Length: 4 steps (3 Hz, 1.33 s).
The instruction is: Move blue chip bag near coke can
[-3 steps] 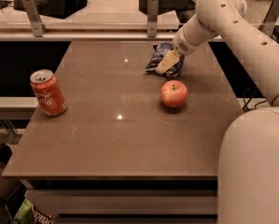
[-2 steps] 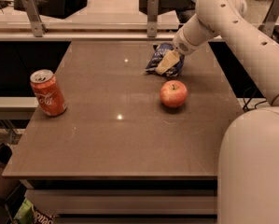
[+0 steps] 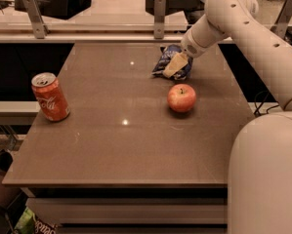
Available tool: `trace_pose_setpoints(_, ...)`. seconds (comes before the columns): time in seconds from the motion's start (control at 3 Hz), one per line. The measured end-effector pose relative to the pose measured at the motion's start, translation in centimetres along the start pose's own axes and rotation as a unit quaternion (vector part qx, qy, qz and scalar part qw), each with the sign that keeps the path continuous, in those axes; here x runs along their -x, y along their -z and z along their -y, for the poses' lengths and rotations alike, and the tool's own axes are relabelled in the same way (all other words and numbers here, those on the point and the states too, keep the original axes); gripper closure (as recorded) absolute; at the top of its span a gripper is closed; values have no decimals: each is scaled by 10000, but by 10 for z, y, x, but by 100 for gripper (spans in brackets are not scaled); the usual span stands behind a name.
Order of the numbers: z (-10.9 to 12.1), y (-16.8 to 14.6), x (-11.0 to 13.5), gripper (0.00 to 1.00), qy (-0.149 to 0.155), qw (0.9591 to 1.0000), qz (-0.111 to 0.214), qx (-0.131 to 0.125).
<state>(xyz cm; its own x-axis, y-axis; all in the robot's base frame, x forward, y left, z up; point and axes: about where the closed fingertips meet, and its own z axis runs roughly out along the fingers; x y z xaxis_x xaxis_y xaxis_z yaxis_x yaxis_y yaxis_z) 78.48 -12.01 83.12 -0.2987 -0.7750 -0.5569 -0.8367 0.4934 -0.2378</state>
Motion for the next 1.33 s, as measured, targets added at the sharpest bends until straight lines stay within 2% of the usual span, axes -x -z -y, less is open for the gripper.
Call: trace_pose_setpoints(1.33,0,1,1,100,1,10000,0,0)
